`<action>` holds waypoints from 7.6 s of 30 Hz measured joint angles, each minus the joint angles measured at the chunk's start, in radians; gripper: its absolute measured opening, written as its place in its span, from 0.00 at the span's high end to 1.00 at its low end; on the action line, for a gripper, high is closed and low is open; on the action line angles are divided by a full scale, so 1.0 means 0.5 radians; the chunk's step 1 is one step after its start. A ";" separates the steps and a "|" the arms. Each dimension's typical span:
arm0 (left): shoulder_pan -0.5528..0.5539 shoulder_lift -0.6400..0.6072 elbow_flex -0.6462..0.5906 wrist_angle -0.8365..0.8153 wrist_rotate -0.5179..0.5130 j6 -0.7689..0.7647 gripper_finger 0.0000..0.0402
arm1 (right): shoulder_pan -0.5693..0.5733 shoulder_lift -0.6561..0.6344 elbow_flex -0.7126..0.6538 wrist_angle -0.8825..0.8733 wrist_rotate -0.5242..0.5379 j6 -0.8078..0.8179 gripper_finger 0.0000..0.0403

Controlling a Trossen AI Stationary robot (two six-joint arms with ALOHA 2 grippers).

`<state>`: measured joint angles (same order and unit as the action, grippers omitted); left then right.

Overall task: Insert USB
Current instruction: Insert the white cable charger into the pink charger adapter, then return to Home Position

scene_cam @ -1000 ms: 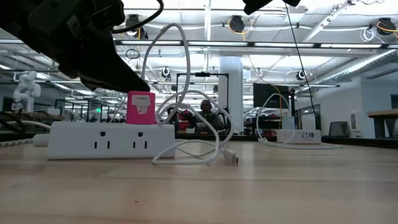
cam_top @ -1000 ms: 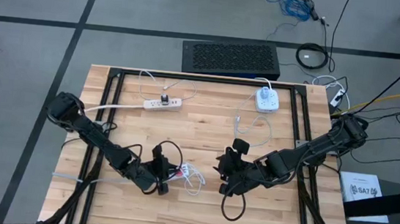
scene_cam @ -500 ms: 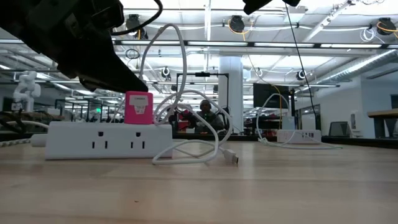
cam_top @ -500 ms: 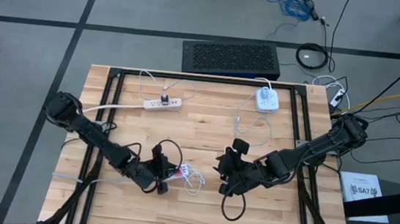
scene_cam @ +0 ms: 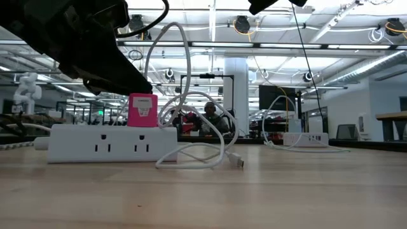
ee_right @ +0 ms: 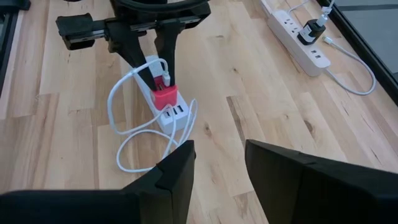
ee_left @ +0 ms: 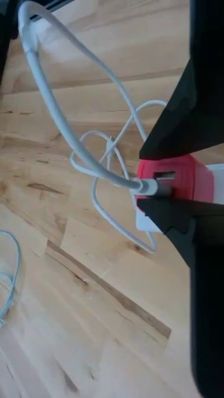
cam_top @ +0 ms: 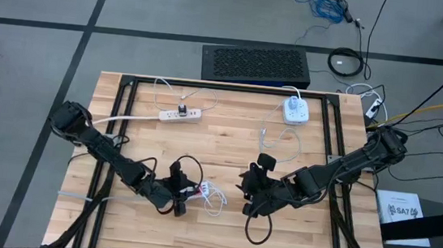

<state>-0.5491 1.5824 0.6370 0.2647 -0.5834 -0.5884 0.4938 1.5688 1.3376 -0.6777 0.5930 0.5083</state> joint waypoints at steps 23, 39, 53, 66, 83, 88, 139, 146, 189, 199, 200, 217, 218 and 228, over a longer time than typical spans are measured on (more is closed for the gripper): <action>0.001 -0.154 -0.006 0.013 -0.145 0.203 0.65 | 0.000 0.000 0.000 0.000 -0.002 -0.001 0.67; 0.000 -0.158 0.001 0.010 -0.148 0.191 0.97 | 0.000 0.000 0.000 0.000 -0.032 -0.001 0.67; -0.033 -0.055 0.009 0.006 -0.205 0.086 0.99 | 0.000 0.000 0.000 0.000 -0.038 -0.001 0.67; -0.107 0.004 0.007 -0.037 -0.236 0.033 0.99 | 0.000 0.001 0.000 0.000 -0.038 -0.001 0.67; -0.171 0.063 0.007 -0.009 -0.233 -0.018 0.99 | 0.000 0.001 0.000 -0.003 -0.044 -0.004 0.67; -0.172 0.062 0.007 -0.026 -0.232 -0.015 0.99 | 0.000 0.001 0.000 -0.002 -0.046 -0.053 0.67; -0.166 0.031 -0.010 0.015 -0.127 0.005 0.62 | -0.069 0.001 0.000 -0.006 -0.137 -0.056 0.66; -0.189 -0.227 -0.017 -0.054 -0.099 0.200 0.61 | -0.069 0.001 0.000 0.029 -0.136 -0.064 0.66; 0.730 -1.754 -0.192 -0.895 0.803 1.102 0.99 | -0.739 -1.697 -1.853 1.622 -0.698 -1.199 1.00; 1.146 -1.853 -0.642 -0.267 1.236 1.241 0.99 | -0.835 -2.426 -2.269 1.694 -0.723 -1.221 1.00; 1.187 -1.857 -0.646 -0.291 1.288 1.240 0.99 | -0.845 -2.488 -2.285 1.658 -0.722 -1.221 1.00; 1.245 -2.777 -1.232 -0.316 1.066 1.173 1.00 | -0.901 -3.126 -2.500 1.251 -0.567 -1.123 1.00; 1.245 -2.809 -1.258 -0.341 1.055 1.166 1.00 | -0.918 -3.133 -2.537 1.292 -0.565 -1.114 1.00; 1.241 -3.048 -1.189 -0.703 1.148 1.187 1.00 | -0.961 -3.133 -2.604 1.343 -0.632 -1.048 1.00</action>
<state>0.0715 0.0586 0.0427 -0.0869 -0.0093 0.0053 0.0135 0.0023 0.0357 -0.0064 0.2771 -0.0154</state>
